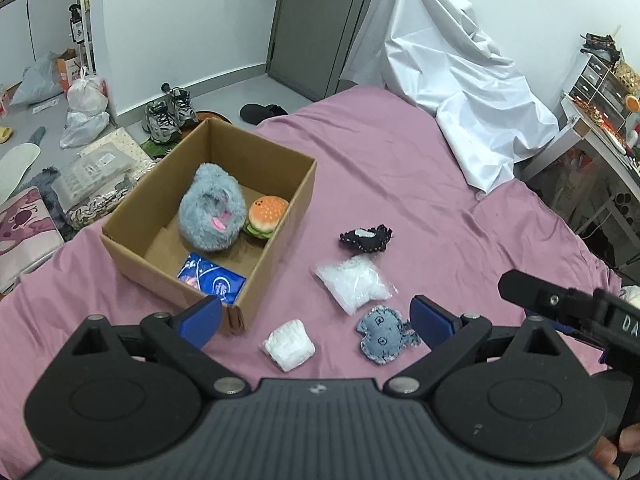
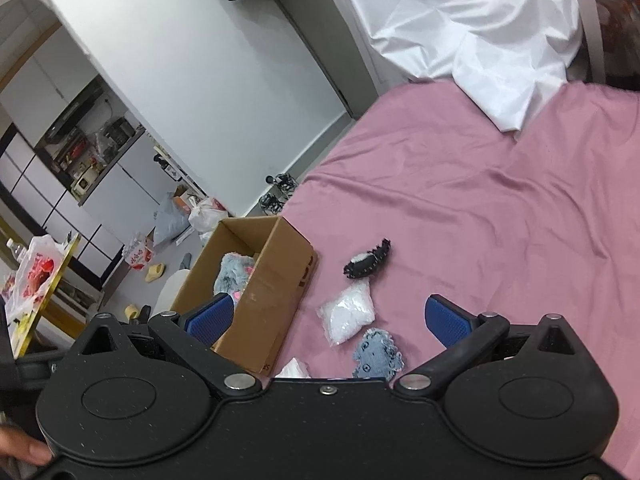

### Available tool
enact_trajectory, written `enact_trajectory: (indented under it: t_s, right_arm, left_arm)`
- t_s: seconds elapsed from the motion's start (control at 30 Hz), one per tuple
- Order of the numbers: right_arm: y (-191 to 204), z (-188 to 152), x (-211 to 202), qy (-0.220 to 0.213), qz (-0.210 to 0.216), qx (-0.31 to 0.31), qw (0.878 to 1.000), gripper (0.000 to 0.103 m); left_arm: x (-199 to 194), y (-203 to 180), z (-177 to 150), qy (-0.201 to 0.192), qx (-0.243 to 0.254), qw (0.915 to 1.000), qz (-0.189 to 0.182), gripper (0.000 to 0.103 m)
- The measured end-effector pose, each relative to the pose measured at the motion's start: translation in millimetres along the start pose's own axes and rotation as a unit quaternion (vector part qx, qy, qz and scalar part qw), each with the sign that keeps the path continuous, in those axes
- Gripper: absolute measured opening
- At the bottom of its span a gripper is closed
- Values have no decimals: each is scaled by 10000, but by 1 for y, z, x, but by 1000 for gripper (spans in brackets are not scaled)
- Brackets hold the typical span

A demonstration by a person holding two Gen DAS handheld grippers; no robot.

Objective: Organize soft objects
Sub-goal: 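Lift both grippers away and move them over the bed toward the remaining items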

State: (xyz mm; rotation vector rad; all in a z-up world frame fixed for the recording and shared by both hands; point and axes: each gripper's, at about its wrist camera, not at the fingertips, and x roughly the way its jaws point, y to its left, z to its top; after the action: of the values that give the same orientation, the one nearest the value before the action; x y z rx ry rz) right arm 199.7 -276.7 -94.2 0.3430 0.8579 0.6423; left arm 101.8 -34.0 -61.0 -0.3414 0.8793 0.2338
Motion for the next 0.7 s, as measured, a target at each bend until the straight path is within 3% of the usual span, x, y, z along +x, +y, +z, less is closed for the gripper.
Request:
enact_trajectory:
  t_s: [0.2,0.43,0.7]
  right_arm:
    - [-13,-4,11,214,-157,350,9990,103]
    - [-8,-11,25,423,-256,269,9984,102]
    - [-5,-16,38,609,-351,88,9975,93]
  left_arm:
    - [12,4,-10,78,-191,9998,48,99]
    - [34,11,-19,281,-427,9987,1,97]
    - [57,20,-27,421,-619,9972,36,97]
